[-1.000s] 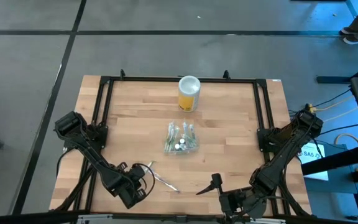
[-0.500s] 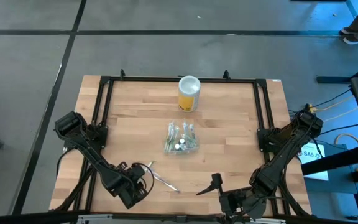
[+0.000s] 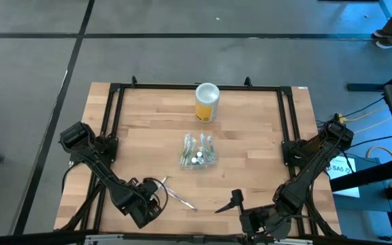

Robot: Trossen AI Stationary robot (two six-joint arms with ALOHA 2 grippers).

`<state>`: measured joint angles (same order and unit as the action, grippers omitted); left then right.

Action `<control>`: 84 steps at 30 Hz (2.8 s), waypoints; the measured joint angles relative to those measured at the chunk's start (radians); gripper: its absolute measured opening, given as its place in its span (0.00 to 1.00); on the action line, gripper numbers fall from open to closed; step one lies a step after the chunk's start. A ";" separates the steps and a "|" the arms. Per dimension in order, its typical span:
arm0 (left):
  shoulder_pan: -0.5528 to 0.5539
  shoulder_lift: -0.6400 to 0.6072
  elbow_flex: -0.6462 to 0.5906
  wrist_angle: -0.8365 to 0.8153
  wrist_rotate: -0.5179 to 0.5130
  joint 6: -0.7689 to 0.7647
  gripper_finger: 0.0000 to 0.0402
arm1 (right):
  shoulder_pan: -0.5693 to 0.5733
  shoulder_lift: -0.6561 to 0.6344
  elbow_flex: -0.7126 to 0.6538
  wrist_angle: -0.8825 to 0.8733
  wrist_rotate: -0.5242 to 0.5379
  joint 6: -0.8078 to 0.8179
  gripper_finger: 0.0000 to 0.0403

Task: Pick & Place toothbrushing station
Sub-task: Put the green toothbrush into the transparent organizer

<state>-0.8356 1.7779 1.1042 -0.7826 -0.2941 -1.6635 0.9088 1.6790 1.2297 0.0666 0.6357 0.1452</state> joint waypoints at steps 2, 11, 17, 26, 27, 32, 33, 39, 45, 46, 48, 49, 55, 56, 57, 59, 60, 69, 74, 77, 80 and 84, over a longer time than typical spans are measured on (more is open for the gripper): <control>0.000 0.000 0.000 0.000 0.009 -0.020 0.55 | -0.002 0.000 0.000 0.000 0.000 0.000 0.93; 0.001 0.019 0.000 0.000 0.031 -0.087 0.55 | -0.009 0.000 0.000 0.000 0.000 0.000 0.90; 0.016 0.075 0.003 -0.004 0.114 -0.104 0.55 | -0.009 0.000 0.000 0.000 0.000 0.000 0.88; 0.029 0.109 0.006 -0.013 0.181 -0.043 0.48 | -0.009 0.000 0.000 0.000 0.000 0.000 0.88; 0.028 0.109 0.005 -0.012 0.181 -0.029 0.45 | -0.009 0.000 0.000 0.000 0.000 0.000 0.89; 0.027 0.109 0.005 -0.007 0.192 0.013 0.30 | -0.009 0.000 0.000 0.000 0.000 0.000 0.90; 0.027 0.109 0.005 -0.006 0.196 0.019 0.27 | -0.009 0.000 0.000 0.000 0.000 0.000 0.90; 0.026 0.109 0.004 -0.005 0.201 0.061 0.04 | -0.009 0.000 0.000 0.000 -0.005 0.004 0.91; 0.023 0.079 -0.002 -0.002 0.193 0.062 0.03 | -0.009 0.000 0.000 -0.001 -0.045 0.003 0.92; 0.023 0.069 -0.002 -0.004 0.187 0.062 0.02 | -0.009 0.000 0.000 -0.002 -0.049 -0.003 0.92; 0.022 0.047 -0.007 -0.020 0.183 0.054 0.02 | -0.010 0.000 0.000 -0.002 -0.049 -0.017 0.91; 0.020 0.036 -0.009 -0.031 0.178 0.053 0.02 | -0.011 0.000 0.000 -0.002 -0.049 -0.022 0.90; 0.009 -0.039 -0.004 -0.079 0.139 0.031 0.01 | -0.011 0.000 0.000 -0.001 -0.049 -0.021 0.88; 0.009 -0.048 0.004 -0.095 0.138 0.029 0.01 | -0.011 0.000 0.000 -0.001 -0.049 -0.019 0.87; 0.008 -0.059 0.020 -0.114 0.134 0.028 0.01 | -0.012 0.000 0.000 0.000 -0.049 -0.019 0.87; 0.007 -0.083 0.057 -0.147 0.120 0.049 0.01 | -0.015 0.000 0.000 0.000 -0.049 -0.026 0.86; 0.007 -0.097 0.077 -0.151 0.102 0.067 0.01 | -0.018 0.000 0.000 0.000 -0.049 -0.028 0.86; -0.004 -0.228 0.329 -0.142 -0.187 0.284 0.01 | -0.058 0.000 0.000 0.026 -0.036 -0.288 0.83; 0.019 -0.285 0.377 -0.088 -0.227 0.361 0.01 | -0.058 0.000 0.009 0.132 0.109 -0.719 0.80; 0.050 -0.303 0.377 -0.049 -0.200 0.387 0.01 | -0.058 0.000 0.037 0.147 0.214 -0.874 0.78; 0.101 -0.305 0.377 -0.021 -0.126 0.414 0.01 | -0.065 0.000 0.048 0.143 0.270 -0.974 0.76; 0.184 -0.305 0.377 0.008 -0.030 0.473 0.01 | -0.077 0.004 0.048 0.139 0.297 -1.049 0.74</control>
<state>-0.6516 1.4727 1.4807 -0.7743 -0.3236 -1.1904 0.8317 1.6825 1.2778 0.2060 0.9330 -0.9043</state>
